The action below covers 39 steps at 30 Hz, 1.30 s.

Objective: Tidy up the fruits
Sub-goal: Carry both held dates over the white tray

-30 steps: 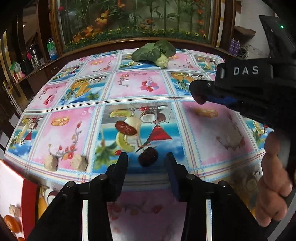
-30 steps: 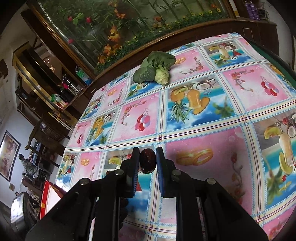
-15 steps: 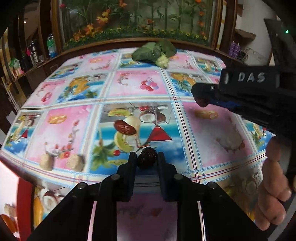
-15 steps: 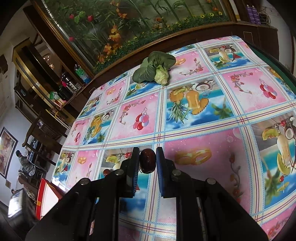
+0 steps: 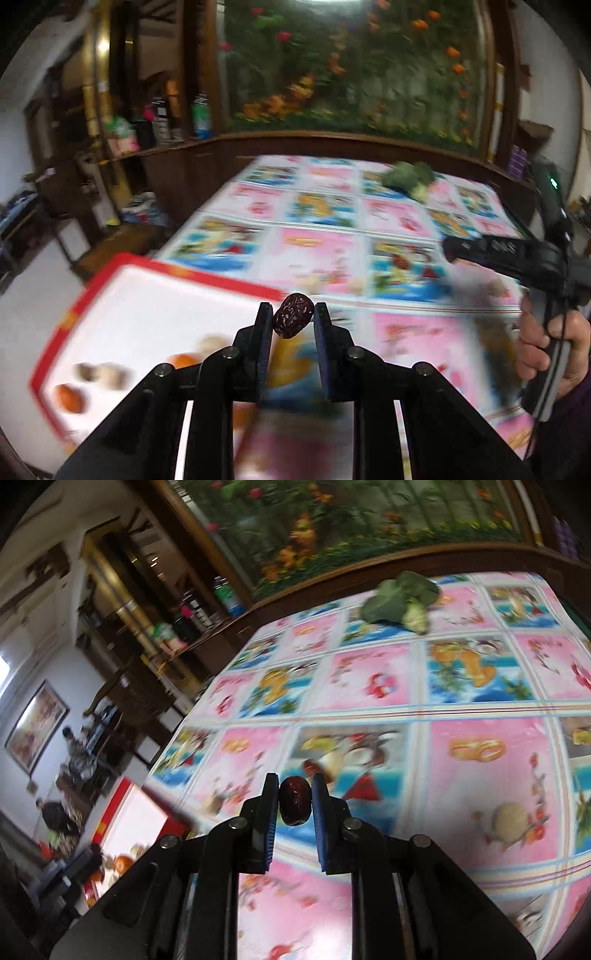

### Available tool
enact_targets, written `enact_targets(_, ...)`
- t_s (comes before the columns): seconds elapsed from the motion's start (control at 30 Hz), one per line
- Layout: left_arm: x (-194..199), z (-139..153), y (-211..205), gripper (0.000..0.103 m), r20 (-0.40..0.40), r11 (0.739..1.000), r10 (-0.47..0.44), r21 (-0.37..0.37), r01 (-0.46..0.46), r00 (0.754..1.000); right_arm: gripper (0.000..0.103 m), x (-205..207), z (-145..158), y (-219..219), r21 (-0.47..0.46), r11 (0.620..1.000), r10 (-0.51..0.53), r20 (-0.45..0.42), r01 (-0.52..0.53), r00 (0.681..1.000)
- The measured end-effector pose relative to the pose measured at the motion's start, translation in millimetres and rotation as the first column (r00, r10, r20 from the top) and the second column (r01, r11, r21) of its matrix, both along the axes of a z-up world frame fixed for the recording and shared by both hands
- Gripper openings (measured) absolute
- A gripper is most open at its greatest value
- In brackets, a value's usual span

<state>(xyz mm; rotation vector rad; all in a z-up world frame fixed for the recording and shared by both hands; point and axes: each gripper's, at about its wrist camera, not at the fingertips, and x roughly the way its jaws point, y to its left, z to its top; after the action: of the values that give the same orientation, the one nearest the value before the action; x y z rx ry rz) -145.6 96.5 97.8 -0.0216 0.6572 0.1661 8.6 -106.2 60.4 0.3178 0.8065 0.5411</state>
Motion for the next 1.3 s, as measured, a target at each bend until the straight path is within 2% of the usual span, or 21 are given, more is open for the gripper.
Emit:
enact_targets(0.13, -25.5, 7.4, 38.7, 0.021, 0.042, 0.997, 0.078, 0.004, -0.078, 0.996, 0.020, -20.6, -0.1, 27.4, -0.071, 0.996, 0.056, 0.090, -0.049, 0.994)
enact_targets(0.27, -43.5, 9.6, 76.3, 0.021, 0.089, 0.988, 0.156, -0.005, -0.156, 0.984, 0.020, -30.4, -7.8, 54.0, -0.133, 0.989, 0.083, 0.090, -0.070, 0.993)
enact_targets(0.4, -49.0, 6.2, 101.5, 0.021, 0.101, 0.981, 0.192, -0.014, -0.192, 0.976, 0.020, -48.7, 0.0, 101.4, -0.099, 0.983, 0.161, 0.092, -0.152, 0.983)
enact_targets(0.5, -49.6, 3.5, 120.4, 0.021, 0.098, 0.975, 0.222, -0.033, -0.220, 0.970, 0.020, -66.5, 7.9, 152.0, -0.049, 0.965, 0.260, 0.098, -0.256, 0.961)
enact_targets(0.63, -54.5, -4.3, 141.4, 0.021, 0.083, 0.961, 0.278, -0.017, -0.277, 0.957, 0.020, -85.3, 13.3, 214.7, -0.011, 0.920, 0.391, 0.087, -0.392, 0.916)
enact_targets(0.73, -55.1, -14.3, 156.3, 0.021, 0.054, 0.949, 0.317, -0.012, -0.317, 0.947, 0.020, -96.3, 11.9, 243.4, 0.001, 0.887, 0.460, 0.075, -0.462, 0.885)
enact_targets(0.87, -49.6, -25.1, 165.8, 0.021, 0.022, 0.938, 0.347, -0.002, -0.347, 0.938, 0.020, -105.3, -0.4, 256.0, -0.043, 0.855, 0.519, 0.061, -0.517, 0.853)
enact_targets(0.97, -48.9, -31.5, 168.2, 0.021, 0.007, 0.934, 0.356, -0.010, -0.356, 0.934, 0.020, -105.4, -10.8, 253.7, -0.090, 0.850, 0.525, 0.055, -0.519, 0.849)
enact_targets(1.1, -45.1, -37.5, 164.3, 0.021, -0.006, 0.936, 0.352, -0.005, -0.352, 0.936, 0.020, -106.3, -10.4, 249.3, -0.120, 0.853, 0.518, 0.084, -0.508, 0.851)
enact_targets(1.3, -39.9, -47.6, 155.8, 0.021, -0.043, 0.945, 0.326, 0.008, -0.326, 0.944, 0.020, -114.4, -10.5, 254.9, -0.138, 0.830, 0.554, 0.089, -0.540, 0.828)
